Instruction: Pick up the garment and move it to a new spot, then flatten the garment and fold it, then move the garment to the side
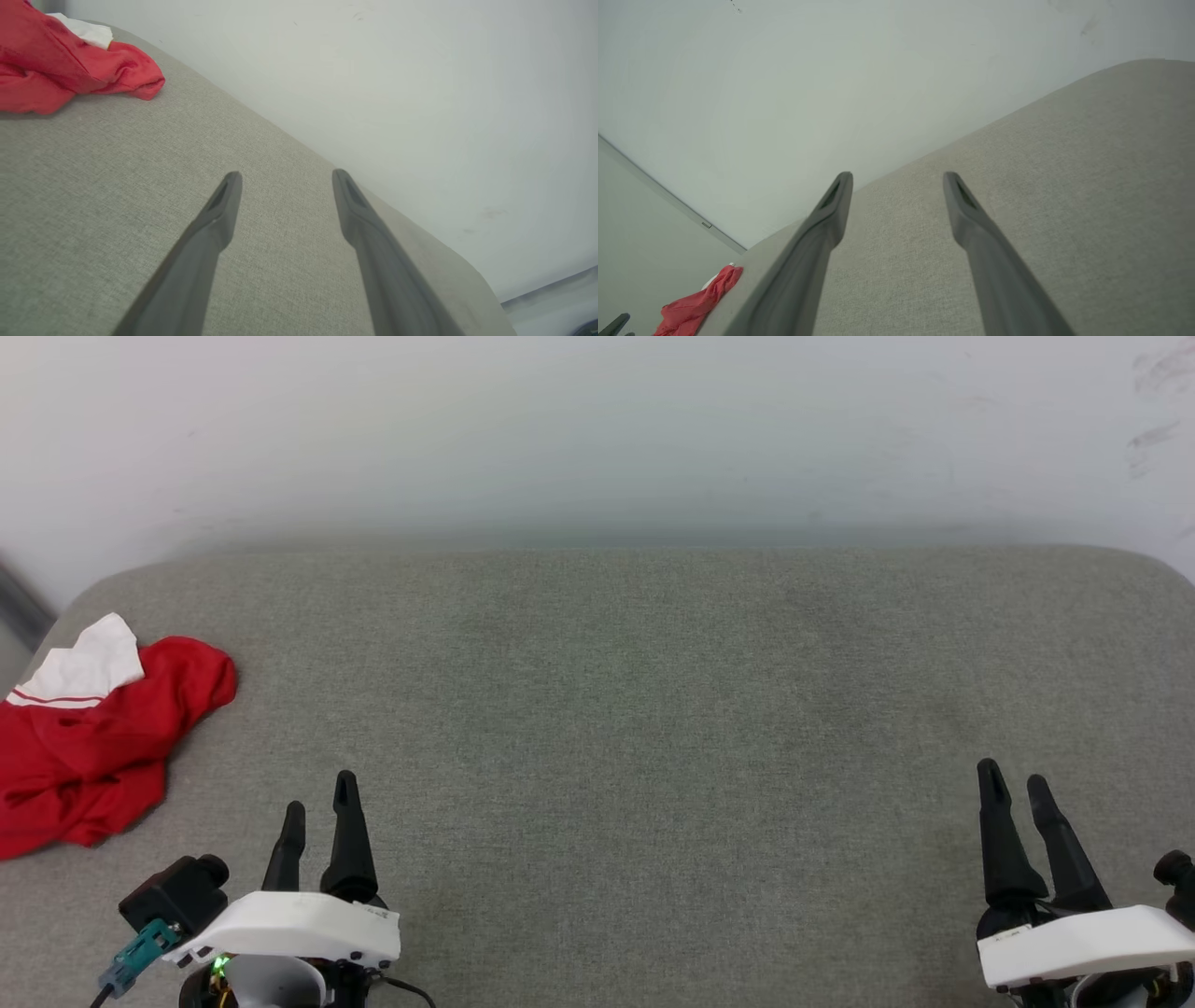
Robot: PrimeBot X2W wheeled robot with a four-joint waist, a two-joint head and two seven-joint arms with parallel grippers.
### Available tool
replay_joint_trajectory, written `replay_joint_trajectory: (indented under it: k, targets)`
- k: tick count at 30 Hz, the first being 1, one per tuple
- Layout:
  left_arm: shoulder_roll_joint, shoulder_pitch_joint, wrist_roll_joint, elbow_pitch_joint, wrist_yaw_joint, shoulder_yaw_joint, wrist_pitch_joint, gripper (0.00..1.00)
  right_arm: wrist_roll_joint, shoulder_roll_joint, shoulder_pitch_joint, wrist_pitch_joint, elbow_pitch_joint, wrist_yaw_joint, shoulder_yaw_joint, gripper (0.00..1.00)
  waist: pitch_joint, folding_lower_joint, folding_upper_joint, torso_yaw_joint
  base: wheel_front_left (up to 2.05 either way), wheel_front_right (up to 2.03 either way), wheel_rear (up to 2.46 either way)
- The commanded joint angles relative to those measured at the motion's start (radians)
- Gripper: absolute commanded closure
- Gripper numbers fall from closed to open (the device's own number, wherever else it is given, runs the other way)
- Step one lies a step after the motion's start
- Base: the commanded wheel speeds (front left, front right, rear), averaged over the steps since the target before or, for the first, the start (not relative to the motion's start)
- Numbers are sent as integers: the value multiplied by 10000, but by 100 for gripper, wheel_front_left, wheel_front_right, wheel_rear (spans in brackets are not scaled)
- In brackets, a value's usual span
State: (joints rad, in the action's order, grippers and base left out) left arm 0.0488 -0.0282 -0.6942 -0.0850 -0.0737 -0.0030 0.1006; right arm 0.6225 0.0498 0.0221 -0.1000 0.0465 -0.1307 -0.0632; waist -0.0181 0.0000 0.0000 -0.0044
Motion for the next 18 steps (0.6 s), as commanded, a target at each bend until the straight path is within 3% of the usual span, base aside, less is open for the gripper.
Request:
replay_joint_trajectory:
  k: [1,18]
  targets:
    - [66,-48,352,192,-55,-70,97,0,-363,14,-29,-102,-134,0,-6,0,1,0,0,3,0,0,0]
    - [211,111,2307,243,-266,-571,570,0,-2418,12,256,-577,-342,0,109,0,0,0,0,57,0,0,0]
